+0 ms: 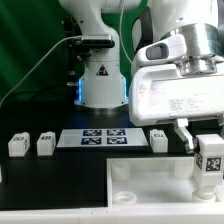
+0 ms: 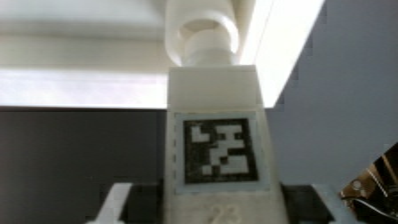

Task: Assemble one leg

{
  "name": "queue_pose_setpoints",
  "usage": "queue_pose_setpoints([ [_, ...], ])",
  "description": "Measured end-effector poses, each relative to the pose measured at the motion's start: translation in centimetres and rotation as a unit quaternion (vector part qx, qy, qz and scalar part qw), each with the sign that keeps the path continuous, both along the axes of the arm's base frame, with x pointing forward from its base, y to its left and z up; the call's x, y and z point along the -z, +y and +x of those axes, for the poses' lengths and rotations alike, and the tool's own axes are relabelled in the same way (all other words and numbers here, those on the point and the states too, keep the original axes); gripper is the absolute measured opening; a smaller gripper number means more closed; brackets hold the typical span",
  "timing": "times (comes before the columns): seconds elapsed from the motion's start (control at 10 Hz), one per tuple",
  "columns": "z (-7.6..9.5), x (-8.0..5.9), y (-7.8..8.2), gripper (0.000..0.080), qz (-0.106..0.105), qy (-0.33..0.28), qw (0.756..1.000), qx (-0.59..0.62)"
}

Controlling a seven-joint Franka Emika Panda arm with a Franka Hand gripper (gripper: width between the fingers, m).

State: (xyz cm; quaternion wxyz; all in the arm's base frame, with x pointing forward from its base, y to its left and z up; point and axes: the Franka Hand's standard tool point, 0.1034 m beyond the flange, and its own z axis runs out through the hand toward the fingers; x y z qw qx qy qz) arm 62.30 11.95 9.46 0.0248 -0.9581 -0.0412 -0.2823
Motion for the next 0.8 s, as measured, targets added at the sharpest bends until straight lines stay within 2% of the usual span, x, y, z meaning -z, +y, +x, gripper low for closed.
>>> queue_pose_setpoints([
  [0.5,-0.4,1.5,0.0,0.0294,-0.005,0.005,1.000,-0.004],
  [0.8,0.0,1.6,-0.1,0.0294,-0.008,-0.021,1.000,-0.012],
])
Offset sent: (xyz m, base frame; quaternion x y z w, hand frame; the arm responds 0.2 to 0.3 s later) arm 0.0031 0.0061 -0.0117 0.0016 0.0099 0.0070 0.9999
